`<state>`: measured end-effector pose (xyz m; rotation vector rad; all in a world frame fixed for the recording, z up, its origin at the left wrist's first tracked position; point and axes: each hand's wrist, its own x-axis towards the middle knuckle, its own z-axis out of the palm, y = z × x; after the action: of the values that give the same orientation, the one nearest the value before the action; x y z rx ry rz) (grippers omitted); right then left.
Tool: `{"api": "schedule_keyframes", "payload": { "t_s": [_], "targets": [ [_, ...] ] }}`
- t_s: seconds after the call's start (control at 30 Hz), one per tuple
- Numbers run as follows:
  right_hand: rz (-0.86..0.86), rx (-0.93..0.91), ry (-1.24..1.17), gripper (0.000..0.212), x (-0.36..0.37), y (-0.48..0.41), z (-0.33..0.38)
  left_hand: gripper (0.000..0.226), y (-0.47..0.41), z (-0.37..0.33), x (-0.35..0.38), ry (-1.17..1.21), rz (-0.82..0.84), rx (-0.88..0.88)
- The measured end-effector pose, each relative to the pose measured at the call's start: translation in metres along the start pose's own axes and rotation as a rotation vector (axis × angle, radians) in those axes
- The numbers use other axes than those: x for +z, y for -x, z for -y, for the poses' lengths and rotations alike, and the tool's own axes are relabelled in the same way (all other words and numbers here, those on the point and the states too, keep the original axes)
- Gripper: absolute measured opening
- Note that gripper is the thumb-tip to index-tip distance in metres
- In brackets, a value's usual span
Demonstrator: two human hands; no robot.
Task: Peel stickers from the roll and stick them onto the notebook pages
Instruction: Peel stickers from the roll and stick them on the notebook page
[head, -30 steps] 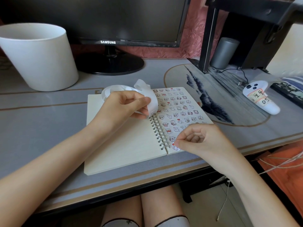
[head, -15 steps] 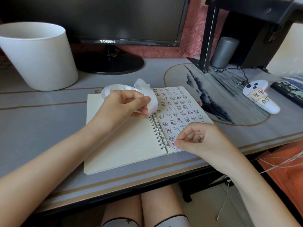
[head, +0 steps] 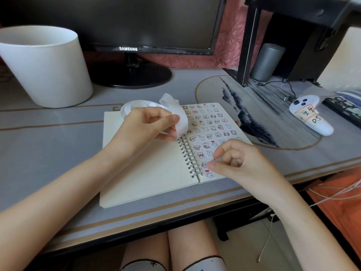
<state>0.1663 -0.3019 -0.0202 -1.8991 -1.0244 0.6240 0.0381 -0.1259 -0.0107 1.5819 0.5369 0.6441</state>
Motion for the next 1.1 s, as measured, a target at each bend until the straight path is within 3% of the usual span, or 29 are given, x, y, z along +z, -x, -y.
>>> {"api": "schedule_keyframes", "payload": {
  "t_s": [0.37, 0.53, 0.83, 0.93, 1.1],
  "targets": [
    [0.014, -0.019, 0.05, 0.015, -0.003, -0.002, -0.003, 0.017, 0.0, 0.001, 0.0, 0.013, 0.0, 0.0],
    [0.059, -0.008, 0.034, 0.025, -0.004, 0.0, -0.003, 0.017, 0.0, 0.001, 0.0, 0.014, 0.003, 0.001],
    [0.068, 0.008, -0.015, 0.007, -0.014, -0.003, 0.002, 0.018, 0.001, -0.001, 0.0, 0.013, 0.003, 0.011],
    [-0.008, -0.065, -0.093, 0.001, -0.015, -0.008, 0.013, 0.019, 0.002, -0.002, 0.0, 0.011, 0.006, 0.027],
    [-0.091, -0.266, -0.075, 0.009, 0.002, -0.029, 0.024, 0.02, 0.002, -0.003, -0.001, -0.01, 0.007, 0.055]
  ]
}}
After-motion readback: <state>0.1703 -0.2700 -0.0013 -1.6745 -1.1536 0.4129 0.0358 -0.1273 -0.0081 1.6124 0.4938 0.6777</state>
